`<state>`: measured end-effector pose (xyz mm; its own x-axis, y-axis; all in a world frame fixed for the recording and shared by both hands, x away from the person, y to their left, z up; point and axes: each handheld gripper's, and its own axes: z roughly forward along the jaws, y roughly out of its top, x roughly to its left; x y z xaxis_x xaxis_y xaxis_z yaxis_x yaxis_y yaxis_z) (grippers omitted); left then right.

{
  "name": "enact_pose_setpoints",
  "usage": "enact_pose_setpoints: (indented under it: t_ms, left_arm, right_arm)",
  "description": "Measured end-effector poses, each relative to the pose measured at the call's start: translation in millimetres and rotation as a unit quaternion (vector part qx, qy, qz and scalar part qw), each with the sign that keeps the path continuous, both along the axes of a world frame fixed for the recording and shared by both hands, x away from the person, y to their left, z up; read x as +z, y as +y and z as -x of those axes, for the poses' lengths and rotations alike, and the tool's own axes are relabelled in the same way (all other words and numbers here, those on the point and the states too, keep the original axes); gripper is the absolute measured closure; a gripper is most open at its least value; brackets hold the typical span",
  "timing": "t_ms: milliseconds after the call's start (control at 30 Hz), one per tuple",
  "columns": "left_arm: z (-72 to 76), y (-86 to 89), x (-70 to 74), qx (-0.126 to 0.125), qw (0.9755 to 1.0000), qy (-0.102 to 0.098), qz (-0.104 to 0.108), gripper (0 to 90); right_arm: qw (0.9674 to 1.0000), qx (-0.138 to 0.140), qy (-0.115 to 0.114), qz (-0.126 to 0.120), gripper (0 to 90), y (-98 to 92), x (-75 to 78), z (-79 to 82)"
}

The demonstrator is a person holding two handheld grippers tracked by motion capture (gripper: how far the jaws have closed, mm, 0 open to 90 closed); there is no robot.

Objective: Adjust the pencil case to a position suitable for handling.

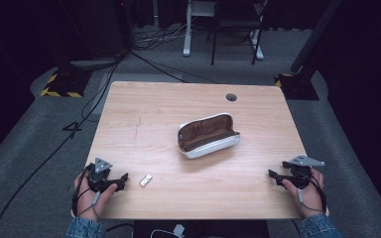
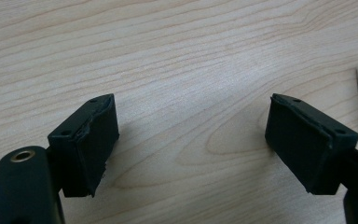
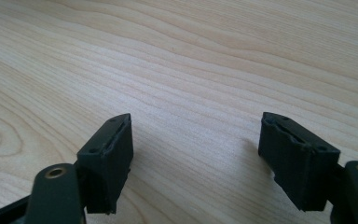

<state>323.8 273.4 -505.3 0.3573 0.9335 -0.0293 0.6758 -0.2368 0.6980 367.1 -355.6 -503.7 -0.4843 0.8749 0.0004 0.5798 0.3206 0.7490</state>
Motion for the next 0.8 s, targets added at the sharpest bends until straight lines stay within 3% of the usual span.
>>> enact_pose_setpoints:
  t_ms: [433,800]
  left_arm:
    - [2.1,0.7,2.8,-0.001,1.0000,0.004,-0.003,20.3]
    - [15.6,-5.6,29.6,-0.004,0.9995,-0.024,0.018,23.1]
  right_arm:
    - [1.0000,0.000,0.000,0.001,26.6,0.1,-0.1,-0.4]
    - [1.0000,0.000,0.000,0.001,26.6,0.1,-0.1,-0.4]
